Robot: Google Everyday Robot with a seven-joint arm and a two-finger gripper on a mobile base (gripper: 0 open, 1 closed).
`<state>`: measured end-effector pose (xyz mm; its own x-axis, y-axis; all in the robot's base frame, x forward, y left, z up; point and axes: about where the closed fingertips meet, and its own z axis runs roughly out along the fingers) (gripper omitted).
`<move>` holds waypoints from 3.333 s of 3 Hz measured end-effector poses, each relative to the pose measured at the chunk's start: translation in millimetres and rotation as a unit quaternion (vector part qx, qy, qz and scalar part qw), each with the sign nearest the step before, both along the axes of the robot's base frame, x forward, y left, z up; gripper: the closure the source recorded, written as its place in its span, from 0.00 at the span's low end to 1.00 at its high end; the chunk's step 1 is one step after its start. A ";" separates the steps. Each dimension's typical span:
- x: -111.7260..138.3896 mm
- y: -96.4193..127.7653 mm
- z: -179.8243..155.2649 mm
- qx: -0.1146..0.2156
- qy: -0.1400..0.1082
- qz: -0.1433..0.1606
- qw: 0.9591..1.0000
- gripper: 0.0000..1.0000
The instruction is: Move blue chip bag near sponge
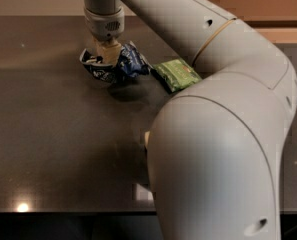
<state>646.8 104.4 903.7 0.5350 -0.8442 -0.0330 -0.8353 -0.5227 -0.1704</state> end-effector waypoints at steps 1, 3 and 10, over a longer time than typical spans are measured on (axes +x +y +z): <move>-0.7 -28.1 19.2 0.023 0.000 -0.025 0.999 1.00; -36.2 -87.5 27.6 0.035 0.023 -0.100 0.994 1.00; -130.0 -128.7 9.2 0.026 0.092 -0.226 0.969 0.00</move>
Offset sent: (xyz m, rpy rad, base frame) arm -0.0689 -0.1147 0.0334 0.0213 0.1241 -0.1890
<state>516.7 -24.3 912.9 0.0921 -0.9856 -0.1420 -0.9958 -0.0913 -0.0123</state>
